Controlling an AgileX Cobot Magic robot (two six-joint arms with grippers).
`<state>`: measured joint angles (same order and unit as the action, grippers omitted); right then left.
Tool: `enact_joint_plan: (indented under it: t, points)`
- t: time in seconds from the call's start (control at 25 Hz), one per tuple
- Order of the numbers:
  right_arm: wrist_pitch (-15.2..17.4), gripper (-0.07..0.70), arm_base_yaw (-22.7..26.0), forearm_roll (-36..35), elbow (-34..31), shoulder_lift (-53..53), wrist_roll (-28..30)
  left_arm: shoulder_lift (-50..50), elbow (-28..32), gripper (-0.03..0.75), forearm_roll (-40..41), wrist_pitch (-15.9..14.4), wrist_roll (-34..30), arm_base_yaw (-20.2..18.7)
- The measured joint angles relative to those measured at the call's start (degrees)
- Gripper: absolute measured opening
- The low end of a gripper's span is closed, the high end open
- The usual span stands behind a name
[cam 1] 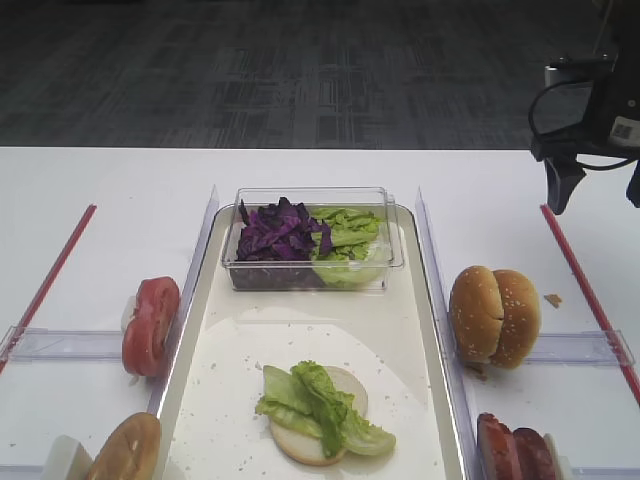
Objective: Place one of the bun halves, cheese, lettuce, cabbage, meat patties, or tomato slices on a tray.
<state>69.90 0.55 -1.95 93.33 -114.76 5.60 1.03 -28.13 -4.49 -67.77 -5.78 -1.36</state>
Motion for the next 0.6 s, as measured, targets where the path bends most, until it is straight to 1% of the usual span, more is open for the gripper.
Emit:
enact_joint_plan:
  t: [0.6]
  points:
    - [0.0, 0.642, 0.1, 0.1, 0.0, 0.1, 0.1, 0.0, 0.0, 0.554, 0.0, 0.0, 0.0, 0.0]
